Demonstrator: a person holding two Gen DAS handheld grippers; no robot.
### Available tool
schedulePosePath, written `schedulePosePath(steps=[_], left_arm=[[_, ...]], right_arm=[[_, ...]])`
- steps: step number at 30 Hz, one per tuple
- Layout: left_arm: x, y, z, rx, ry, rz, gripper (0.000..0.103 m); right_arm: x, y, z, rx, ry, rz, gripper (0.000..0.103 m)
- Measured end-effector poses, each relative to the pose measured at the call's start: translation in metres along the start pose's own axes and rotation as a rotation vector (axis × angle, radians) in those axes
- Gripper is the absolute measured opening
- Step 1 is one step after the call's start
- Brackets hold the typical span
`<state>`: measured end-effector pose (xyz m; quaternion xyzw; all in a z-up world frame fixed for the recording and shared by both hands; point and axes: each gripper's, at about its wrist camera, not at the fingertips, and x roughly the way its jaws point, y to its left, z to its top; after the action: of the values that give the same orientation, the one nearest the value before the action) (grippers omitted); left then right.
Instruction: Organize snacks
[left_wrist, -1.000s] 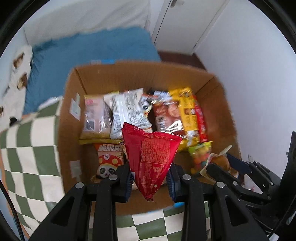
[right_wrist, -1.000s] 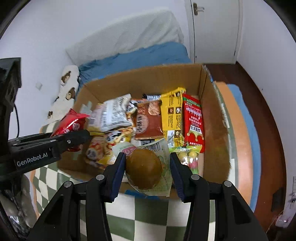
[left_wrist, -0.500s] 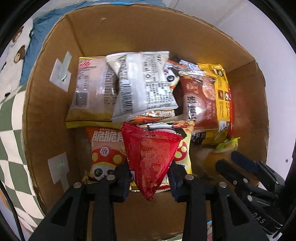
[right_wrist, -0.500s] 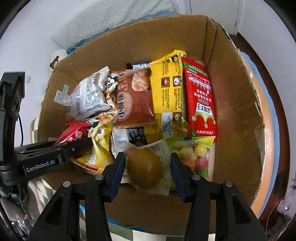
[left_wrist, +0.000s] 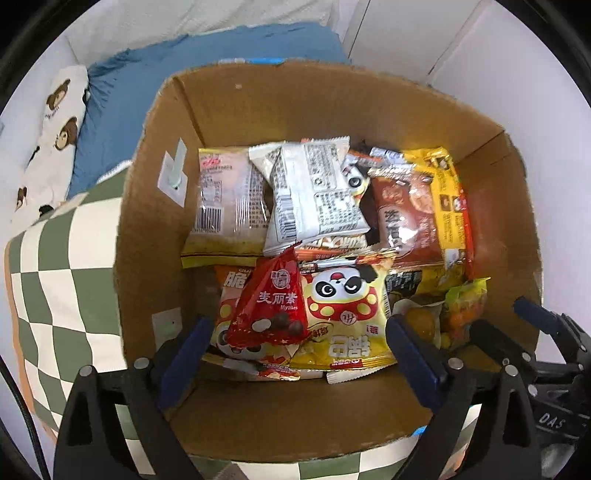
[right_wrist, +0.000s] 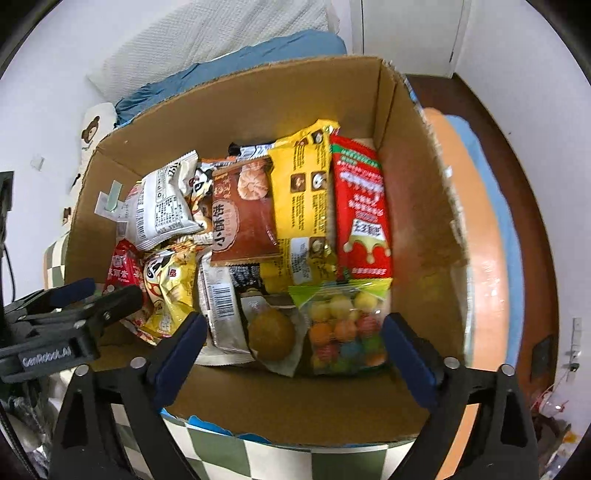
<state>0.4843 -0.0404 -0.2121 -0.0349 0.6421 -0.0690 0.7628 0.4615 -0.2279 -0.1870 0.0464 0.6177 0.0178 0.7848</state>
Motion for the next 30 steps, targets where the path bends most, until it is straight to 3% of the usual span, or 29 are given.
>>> schedulePosePath(steps=[18,30], left_arm=[[-0.047,-0.002,-0.018,0.003,-0.141,0.063,0.097],[-0.117,-0.016,-0.094,0.003,-0.316,0.097,0.097]], right_arm=[[-0.041,-0.001,-0.017,-0.020,-0.106,-0.054,0.099],[-0.127,0.000,-0.085,-0.027,-0.301,-0.037,0.099]])
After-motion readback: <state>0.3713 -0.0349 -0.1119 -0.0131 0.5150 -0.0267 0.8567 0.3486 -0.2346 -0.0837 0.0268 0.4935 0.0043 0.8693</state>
